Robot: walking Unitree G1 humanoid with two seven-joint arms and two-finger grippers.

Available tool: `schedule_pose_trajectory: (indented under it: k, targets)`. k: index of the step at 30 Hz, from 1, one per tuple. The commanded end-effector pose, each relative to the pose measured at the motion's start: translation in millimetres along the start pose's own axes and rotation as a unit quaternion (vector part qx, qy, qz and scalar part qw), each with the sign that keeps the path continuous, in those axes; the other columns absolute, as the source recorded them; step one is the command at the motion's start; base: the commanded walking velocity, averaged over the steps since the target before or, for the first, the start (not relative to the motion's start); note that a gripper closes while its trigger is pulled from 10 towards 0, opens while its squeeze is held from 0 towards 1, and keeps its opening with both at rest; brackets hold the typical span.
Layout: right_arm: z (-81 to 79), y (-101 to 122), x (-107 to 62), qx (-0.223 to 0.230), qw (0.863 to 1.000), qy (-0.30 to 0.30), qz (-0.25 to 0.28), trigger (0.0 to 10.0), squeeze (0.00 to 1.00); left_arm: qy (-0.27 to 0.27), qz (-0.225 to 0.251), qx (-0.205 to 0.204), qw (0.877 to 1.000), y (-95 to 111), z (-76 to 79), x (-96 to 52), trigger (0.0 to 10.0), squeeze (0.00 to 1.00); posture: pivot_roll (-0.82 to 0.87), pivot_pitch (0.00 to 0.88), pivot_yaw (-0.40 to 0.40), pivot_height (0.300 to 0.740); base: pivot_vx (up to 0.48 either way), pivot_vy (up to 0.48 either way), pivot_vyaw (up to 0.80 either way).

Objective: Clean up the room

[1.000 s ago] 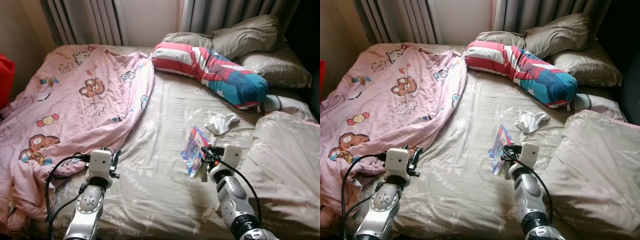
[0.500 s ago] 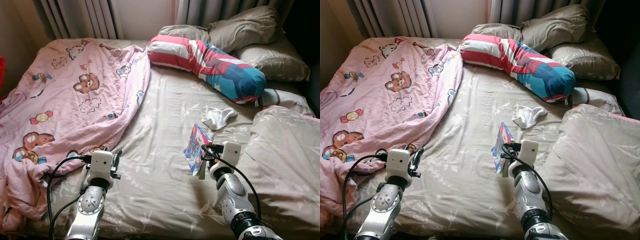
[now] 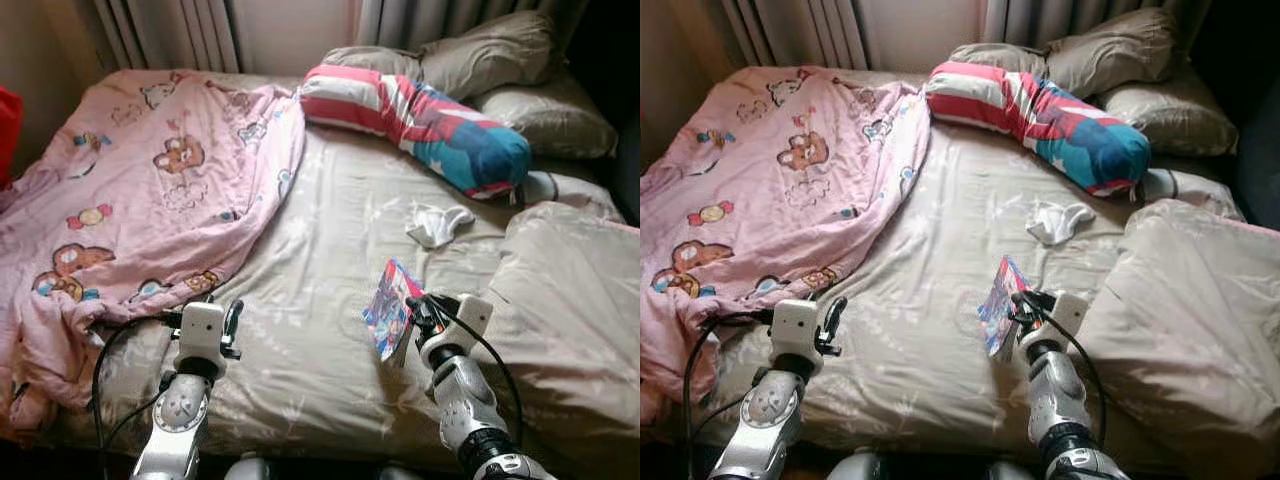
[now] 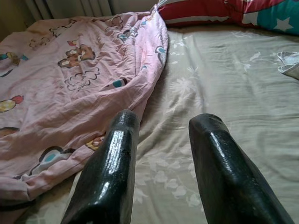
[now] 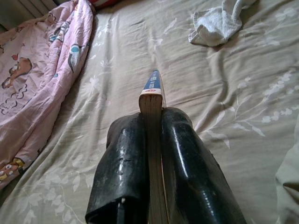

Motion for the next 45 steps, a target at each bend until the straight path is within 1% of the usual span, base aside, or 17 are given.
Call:
schedule_pose_trajectory:
  k: [1, 5, 12, 16, 19, 20, 22, 23, 24, 25, 28, 30, 32, 35, 36, 39, 45]
  targets:
    - [-3.6, 9.5, 4.6, -0.006, 1.000, 0.005, 0.009, 10.0, 0.00, 0.009, -0.008, 0.001, 1.000, -3.8, -5.3, -3.6, 10.0, 0.00, 0.08, 0.140, -0.033, 0.672, 0.000, 0.000, 0.00]
    - [-4.1, 12.0, 6.9, -0.030, 1.000, 0.001, 0.007, 10.0, 0.00, 0.011, -0.009, 0.003, 1.000, -4.0, -8.1, -4.7, 10.0, 0.00, 0.08, 0.140, -0.031, 0.657, 0.000, 0.000, 0.00]
    - [-4.2, 13.4, 5.9, -0.010, 1.000, 0.003, 0.018, 10.0, 0.00, 0.009, -0.008, 0.001, 1.000, -3.1, -5.2, -3.1, 10.0, 0.00, 0.08, 0.131, -0.030, 0.642, 0.000, 0.000, 0.00]
    - [-6.9, 19.6, 7.9, 0.037, 0.999, 0.005, 0.035, 10.0, 0.00, 0.008, -0.006, 0.001, 1.000, -1.8, -4.6, -1.5, 10.0, 0.00, 0.07, 0.127, -0.025, 0.642, 0.000, 0.000, 0.00]
    - [-5.9, 42.2, 12.3, 0.133, 0.987, 0.003, 0.086, 10.0, 0.00, 0.006, -0.007, 0.002, 1.000, -2.7, -4.4, -3.4, 10.0, 0.00, 0.08, 0.129, -0.021, 0.642, 0.000, 0.000, 0.00]
    - [-4.3, 51.6, 14.9, 0.177, 0.979, 0.001, 0.102, 10.0, 0.00, 0.006, -0.009, 0.003, 1.000, -3.7, -5.2, -5.5, 10.0, 0.00, 0.08, 0.130, -0.020, 0.642, 0.000, 0.000, 0.00]
    - [-4.7, 55.4, 16.1, 0.193, 0.975, 0.004, 0.108, 10.0, 0.00, 0.006, -0.010, 0.004, 1.000, -4.1, -5.9, -6.5, 10.0, 0.00, 0.08, 0.130, -0.020, 0.642, 0.000, 0.000, 0.00]
    - [-4.9, 62.1, 18.2, 0.228, 0.966, 0.010, 0.119, 10.0, 0.00, 0.007, -0.011, 0.005, 1.000, -4.4, -7.3, -8.0, 10.0, 0.00, 0.10, 0.134, -0.017, 0.642, 0.000, 0.000, 0.00]
    - [-4.9, 62.1, 18.2, 0.228, 0.966, 0.010, 0.119, 10.0, 0.00, 0.007, -0.011, 0.005, 1.000, -4.4, -7.3, -8.0, 10.0, 0.00, 0.10, 0.134, -0.017, 0.642, 0.000, 0.000, 0.00]
    - [-5.0, 66.2, 19.4, 0.261, 0.957, 0.016, 0.126, 10.0, 0.00, 0.008, -0.010, 0.006, 1.000, -3.7, -8.4, -8.8, 10.0, 0.00, 0.10, 0.137, -0.014, 0.642, 0.000, 0.000, 0.00]
    - [-1.8, 66.6, 19.6, 0.275, 0.953, 0.013, 0.127, 10.0, 0.00, 0.008, -0.009, 0.008, 1.000, -2.6, -9.9, -9.3, 10.0, 0.00, 0.11, 0.140, -0.012, 0.642, 0.000, 0.000, 0.00]
    - [5.9, 57.0, 17.8, 0.298, 0.948, -0.003, 0.114, 10.0, 0.00, 0.007, -0.010, 0.010, 1.000, -2.3, -10.4, -9.7, 10.0, 0.00, 0.11, 0.144, -0.008, 0.642, 0.000, 0.000, 0.00]
    - [21.9, 33.9, 11.1, 0.333, 0.938, -0.043, 0.086, 10.0, 0.00, 0.002, -0.012, 0.011, 1.000, -3.7, -8.7, -11.2, 10.0, 0.00, 0.11, 0.149, -0.003, 0.642, 0.000, 0.000, 0.00]
    - [37.9, 7.1, 0.6, 0.340, 0.935, -0.088, 0.051, 10.0, 0.00, -0.007, -0.014, 0.012, 1.000, -3.9, -4.9, -14.3, 10.0, 0.00, 0.14, 0.160, 0.007, 0.642, 0.000, 0.000, 0.00]
    - [49.0, -11.8, -9.0, 0.341, 0.932, -0.120, 0.029, 10.0, 0.00, -0.013, -0.016, 0.014, 1.000, -3.9, -4.2, -18.0, 10.0, 0.00, 0.16, 0.166, 0.017, 0.642, 0.000, 0.000, 0.00]
    - [54.9, -24.4, -15.9, 0.348, 0.927, -0.139, 0.017, 10.0, 0.00, -0.015, -0.020, 0.018, 1.000, -4.6, -7.2, -22.1, 10.0, 0.00, 0.16, 0.170, 0.024, 0.642, 0.000, 0.000, 0.00]
    - [49.4, -37.3, -18.9, 0.350, 0.926, -0.142, -0.005, 10.0, 0.00, -0.017, -0.025, 0.024, 0.999, -4.7, -11.2, -24.5, 10.0, 0.00, 0.16, 0.171, 0.035, 0.642, 0.000, 0.000, 0.00]
Point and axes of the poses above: a point about 5 cm out from each wrist's last joint towards the gripper, its own x axis pointing out of the wrist towards the gripper, its own y axis along the axis of the wrist's last joint, z = x × y, the point moved 6 cm from there along x, pointing out of the wrist towards the gripper, and after that the axes turned 7 degrees about -x, right-handed, at the moved point
